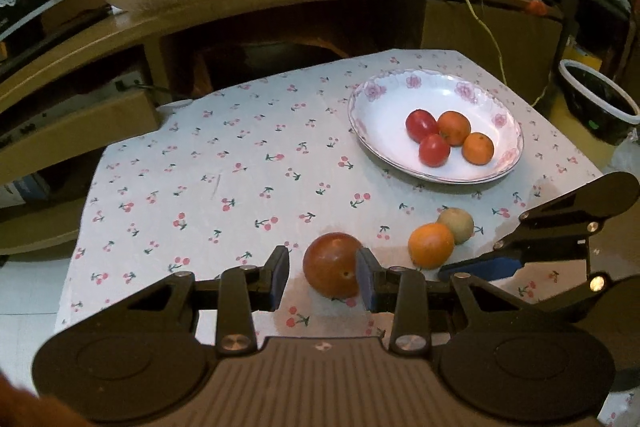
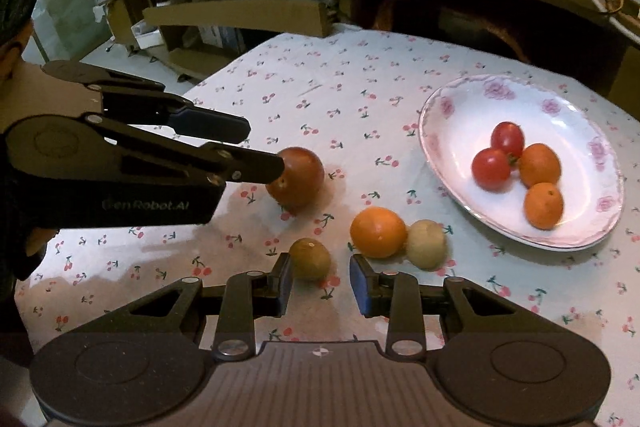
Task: Organize fruits
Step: 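Grasp the dark red plum with the left tool while the right grasps a brown kiwi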
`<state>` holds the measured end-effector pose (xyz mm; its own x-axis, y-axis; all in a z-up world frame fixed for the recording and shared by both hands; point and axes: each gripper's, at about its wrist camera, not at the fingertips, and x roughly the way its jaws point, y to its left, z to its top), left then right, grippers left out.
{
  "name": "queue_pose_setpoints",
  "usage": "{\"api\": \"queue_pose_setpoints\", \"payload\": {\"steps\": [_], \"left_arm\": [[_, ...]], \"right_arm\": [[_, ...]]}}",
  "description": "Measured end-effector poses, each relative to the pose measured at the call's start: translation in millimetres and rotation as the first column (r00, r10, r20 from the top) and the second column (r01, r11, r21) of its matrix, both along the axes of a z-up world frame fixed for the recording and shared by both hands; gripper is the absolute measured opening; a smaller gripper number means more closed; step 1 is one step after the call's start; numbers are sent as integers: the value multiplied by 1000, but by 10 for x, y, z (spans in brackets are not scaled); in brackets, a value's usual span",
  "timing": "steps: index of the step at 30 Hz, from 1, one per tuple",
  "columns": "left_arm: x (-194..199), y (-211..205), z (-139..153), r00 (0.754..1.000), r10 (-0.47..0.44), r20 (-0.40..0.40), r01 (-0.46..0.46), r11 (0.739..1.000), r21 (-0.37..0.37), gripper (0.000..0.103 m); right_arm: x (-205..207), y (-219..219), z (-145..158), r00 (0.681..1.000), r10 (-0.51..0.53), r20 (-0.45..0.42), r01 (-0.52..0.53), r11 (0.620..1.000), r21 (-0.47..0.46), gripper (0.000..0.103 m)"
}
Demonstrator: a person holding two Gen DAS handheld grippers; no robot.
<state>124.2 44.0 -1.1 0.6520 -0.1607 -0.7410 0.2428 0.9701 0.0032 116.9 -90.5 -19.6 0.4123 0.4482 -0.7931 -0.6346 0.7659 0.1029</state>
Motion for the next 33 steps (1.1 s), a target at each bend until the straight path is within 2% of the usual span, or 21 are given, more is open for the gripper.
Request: {"api": "queue_pose_setpoints", "payload": {"steps": [3, 6, 10, 18, 22, 25, 33], "left_arm": [[59, -24, -41, 1000, -17, -6, 17, 1000, -13, 42], [114, -64, -88, 999, -31, -9, 31, 999, -17, 47], [162, -102, -150, 998, -51, -22, 50, 998, -32, 50], [172, -129, -210, 996, -70, -49, 68, 996, -50, 50], [169, -189, -266, 995, -84, -60, 83, 996, -18, 50], [200, -179, -320, 994, -79, -81, 77, 997, -24, 50], [224, -198, -325, 995, -73, -67, 71, 997, -27, 48]], "right_arm": [[26, 40, -26, 1000, 14, -9, -14, 1000, 12, 33], [34, 72, -54, 1000, 25, -19, -25, 1000, 8, 33], [53, 16, -89, 1000, 11, -29, -10, 1000, 13, 25], [97, -89, -50, 999, -12, -50, 14, 999, 40, 25], [75, -166, -21, 998, -24, -60, 26, 999, 34, 25], [63, -249, -28, 996, -38, -75, 40, 999, 28, 25], [93, -368, -31, 994, -64, -90, 66, 997, 29, 25]]}}
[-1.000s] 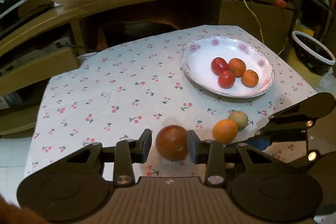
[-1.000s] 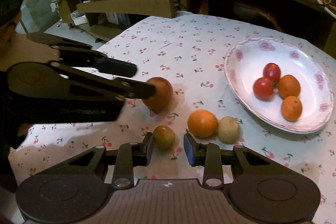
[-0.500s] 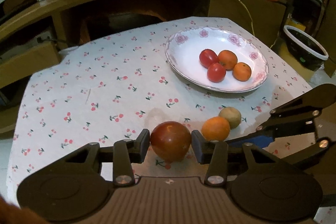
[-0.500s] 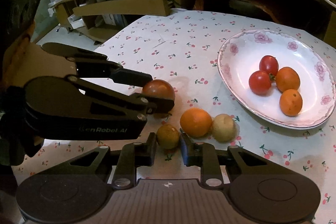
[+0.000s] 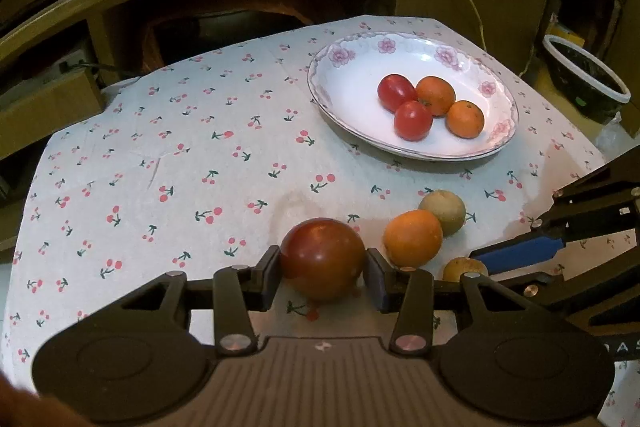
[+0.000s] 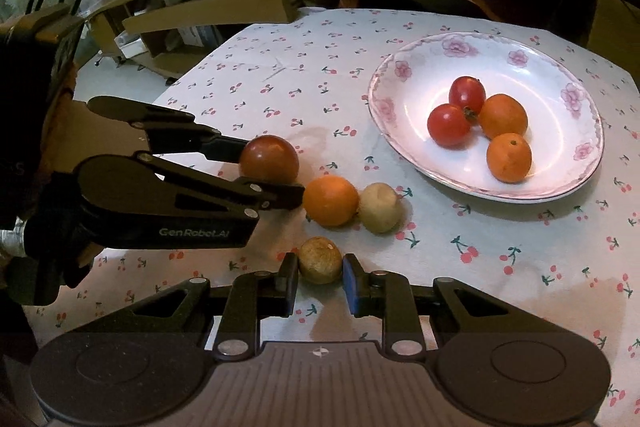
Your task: Organize fruits
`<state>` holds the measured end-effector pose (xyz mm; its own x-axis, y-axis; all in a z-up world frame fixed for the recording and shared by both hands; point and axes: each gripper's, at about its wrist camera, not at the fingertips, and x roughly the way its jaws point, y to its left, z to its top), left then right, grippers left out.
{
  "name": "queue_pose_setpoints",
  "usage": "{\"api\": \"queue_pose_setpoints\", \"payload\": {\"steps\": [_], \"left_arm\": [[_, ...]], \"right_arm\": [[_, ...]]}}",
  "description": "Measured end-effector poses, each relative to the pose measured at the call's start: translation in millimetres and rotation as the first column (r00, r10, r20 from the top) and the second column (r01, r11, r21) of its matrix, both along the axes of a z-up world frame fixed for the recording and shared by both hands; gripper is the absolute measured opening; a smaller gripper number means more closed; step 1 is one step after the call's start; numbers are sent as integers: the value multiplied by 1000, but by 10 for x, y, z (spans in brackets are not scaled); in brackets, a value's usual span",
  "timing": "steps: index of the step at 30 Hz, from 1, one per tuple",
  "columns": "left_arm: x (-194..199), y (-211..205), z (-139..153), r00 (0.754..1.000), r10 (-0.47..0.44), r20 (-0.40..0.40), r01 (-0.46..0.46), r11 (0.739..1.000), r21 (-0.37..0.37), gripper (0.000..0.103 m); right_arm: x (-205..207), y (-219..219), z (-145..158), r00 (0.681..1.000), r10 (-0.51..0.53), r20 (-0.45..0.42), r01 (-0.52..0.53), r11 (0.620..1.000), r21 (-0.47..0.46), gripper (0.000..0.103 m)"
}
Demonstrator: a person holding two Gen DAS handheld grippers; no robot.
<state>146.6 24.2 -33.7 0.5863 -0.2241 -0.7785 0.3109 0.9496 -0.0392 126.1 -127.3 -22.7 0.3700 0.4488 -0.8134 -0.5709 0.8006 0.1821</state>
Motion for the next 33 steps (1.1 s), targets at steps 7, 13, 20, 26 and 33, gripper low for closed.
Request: {"api": "queue_pose_setpoints", "payload": {"steps": [7, 13, 20, 26, 33], "left_arm": [[-94, -36, 28, 1000, -23, 4, 23, 999, 39, 47], [-401, -80, 127, 1000, -11, -5, 11, 998, 58, 47], [-783, -322, 93, 999, -11, -36, 15, 994, 106, 47], [-764, -370, 76, 999, -30, -27, 33, 995, 92, 48], [-737, -323, 60, 999, -34, -28, 36, 998, 52, 48]], "right_arm": [[-2, -4, 8, 1000, 4, 15, -3, 1000, -20, 25], [-56, -67, 39, 999, 11, 31, -9, 998, -57, 25], [-249, -186, 59, 997, 21, 69, -13, 994, -108, 25], [-281, -176, 26, 997, 29, 75, -19, 992, -124, 27], [-221, -179, 15, 997, 29, 72, -21, 994, -107, 27]]}}
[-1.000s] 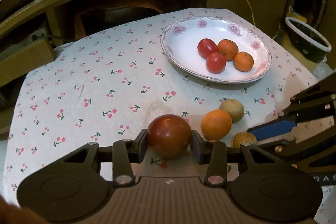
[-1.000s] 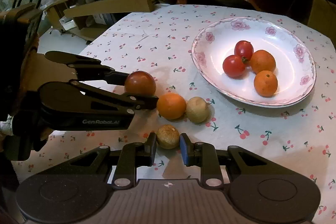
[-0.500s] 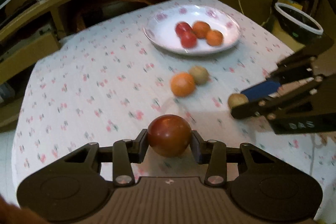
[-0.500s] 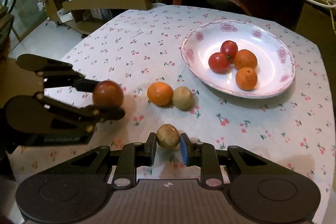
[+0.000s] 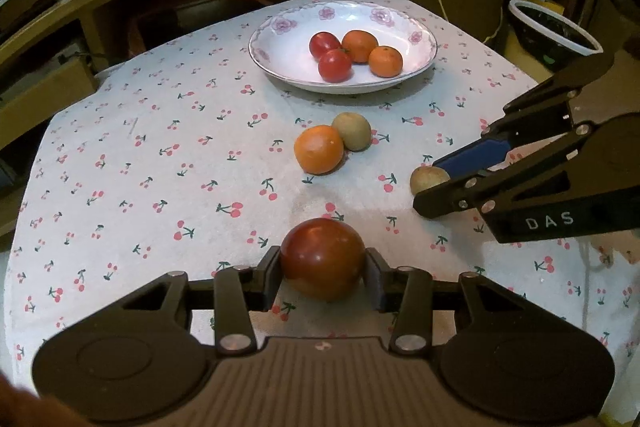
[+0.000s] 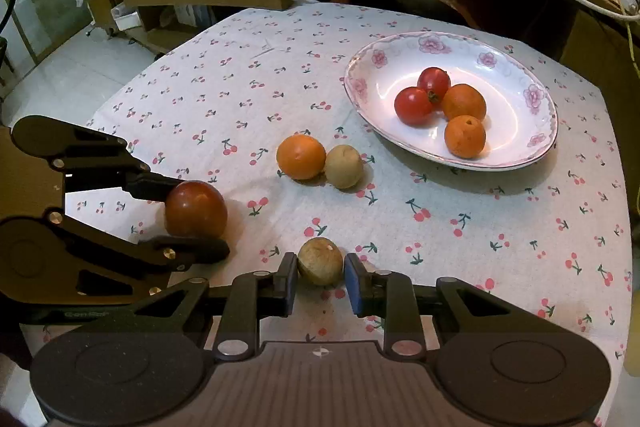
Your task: Organize fruits
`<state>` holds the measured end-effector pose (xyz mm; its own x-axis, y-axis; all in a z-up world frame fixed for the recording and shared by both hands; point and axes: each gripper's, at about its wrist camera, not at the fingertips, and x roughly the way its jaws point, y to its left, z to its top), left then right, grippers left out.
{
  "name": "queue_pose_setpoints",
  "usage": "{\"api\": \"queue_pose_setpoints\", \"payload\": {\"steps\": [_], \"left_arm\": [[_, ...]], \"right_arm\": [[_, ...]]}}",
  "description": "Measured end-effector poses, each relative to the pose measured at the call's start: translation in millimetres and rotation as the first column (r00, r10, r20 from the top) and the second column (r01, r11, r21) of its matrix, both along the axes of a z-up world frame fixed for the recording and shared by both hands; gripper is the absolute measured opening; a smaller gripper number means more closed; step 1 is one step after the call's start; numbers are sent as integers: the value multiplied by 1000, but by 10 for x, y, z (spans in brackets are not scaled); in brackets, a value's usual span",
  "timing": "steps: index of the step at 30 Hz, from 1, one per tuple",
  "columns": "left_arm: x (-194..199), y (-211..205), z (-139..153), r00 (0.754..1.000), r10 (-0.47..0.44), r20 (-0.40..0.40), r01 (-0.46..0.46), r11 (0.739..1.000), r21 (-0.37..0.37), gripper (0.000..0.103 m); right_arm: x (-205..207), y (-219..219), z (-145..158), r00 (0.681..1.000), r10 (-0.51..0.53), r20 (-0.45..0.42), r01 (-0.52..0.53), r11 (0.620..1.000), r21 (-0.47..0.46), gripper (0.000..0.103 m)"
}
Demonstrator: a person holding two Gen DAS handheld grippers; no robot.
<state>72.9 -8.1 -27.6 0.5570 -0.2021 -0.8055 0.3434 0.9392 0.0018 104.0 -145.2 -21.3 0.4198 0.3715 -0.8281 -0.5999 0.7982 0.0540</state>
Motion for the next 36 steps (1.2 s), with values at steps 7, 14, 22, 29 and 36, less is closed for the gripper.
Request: {"api": "queue_pose_setpoints", "payload": {"steps": [7, 14, 22, 29, 36], "left_arm": [[-36, -49, 37, 1000, -9, -7, 9, 1000, 18, 47], [117, -70, 177, 1000, 4, 30, -4, 1000, 7, 47], [489, -265, 368, 995, -18, 96, 17, 1000, 8, 47], [853, -380, 359, 993, -29, 111, 26, 999, 30, 47], [1032, -364, 321, 993, -23, 114, 19, 999, 34, 47]], "right_arm": [[-80, -12, 11, 1000, 6, 5, -5, 1000, -13, 25], [-85, -70, 113, 1000, -25, 0, 25, 1000, 6, 24], [110, -147, 320, 995, -82, 50, 80, 996, 37, 24], [445, -254, 350, 985, -153, 80, 149, 988, 48, 24], [667, -253, 303, 981, -180, 73, 178, 983, 41, 25]]}}
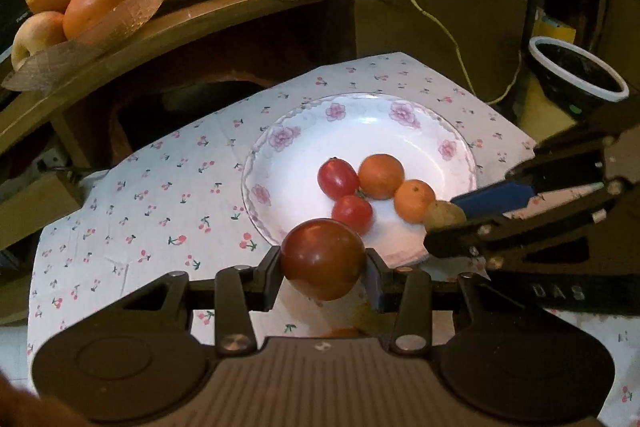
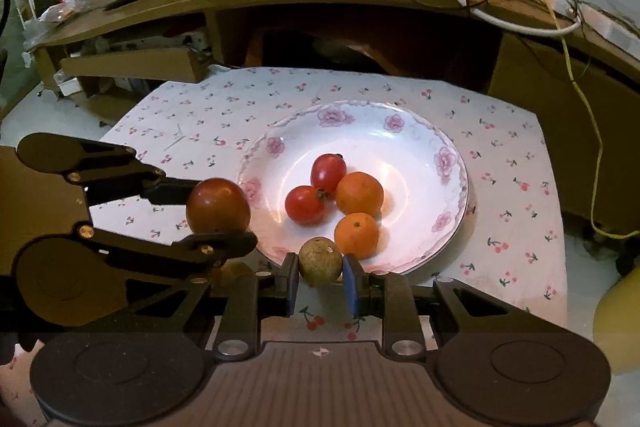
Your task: Organize fruits
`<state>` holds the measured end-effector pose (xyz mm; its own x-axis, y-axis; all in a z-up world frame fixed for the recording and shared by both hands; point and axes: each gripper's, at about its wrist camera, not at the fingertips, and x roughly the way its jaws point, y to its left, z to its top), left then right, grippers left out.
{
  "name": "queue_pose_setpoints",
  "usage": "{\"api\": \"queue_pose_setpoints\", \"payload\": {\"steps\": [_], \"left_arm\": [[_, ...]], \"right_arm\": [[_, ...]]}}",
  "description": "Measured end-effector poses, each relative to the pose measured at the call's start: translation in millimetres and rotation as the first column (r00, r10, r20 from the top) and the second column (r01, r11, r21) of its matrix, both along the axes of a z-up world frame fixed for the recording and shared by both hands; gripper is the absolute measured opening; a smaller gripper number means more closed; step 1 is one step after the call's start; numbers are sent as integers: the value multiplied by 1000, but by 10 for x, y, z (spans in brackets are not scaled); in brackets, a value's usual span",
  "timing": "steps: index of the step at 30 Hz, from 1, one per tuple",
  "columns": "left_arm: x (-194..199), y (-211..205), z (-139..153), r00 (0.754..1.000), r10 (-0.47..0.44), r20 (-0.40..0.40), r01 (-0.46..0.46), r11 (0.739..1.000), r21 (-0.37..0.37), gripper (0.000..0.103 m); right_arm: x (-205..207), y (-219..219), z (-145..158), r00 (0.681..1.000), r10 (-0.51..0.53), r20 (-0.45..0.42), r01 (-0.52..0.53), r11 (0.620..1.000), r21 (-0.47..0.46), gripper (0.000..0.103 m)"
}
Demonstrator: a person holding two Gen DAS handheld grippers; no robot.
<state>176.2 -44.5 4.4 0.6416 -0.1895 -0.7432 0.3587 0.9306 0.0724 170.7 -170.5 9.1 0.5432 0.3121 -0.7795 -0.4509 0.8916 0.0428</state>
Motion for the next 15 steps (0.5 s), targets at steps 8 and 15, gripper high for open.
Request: {"api": "queue_pose_setpoints", "payload": {"steps": [8, 15], "left_arm": [[149, -40, -62, 1000, -11, 2, 11, 1000, 21, 47], [241, -68, -98, 1000, -16, 24, 14, 998, 62, 46]], "right_arm": [[109, -5, -49, 1000, -12, -10, 12, 1000, -1, 25], [217, -5, -108, 999, -23, -24, 23, 1000, -3, 25]]}}
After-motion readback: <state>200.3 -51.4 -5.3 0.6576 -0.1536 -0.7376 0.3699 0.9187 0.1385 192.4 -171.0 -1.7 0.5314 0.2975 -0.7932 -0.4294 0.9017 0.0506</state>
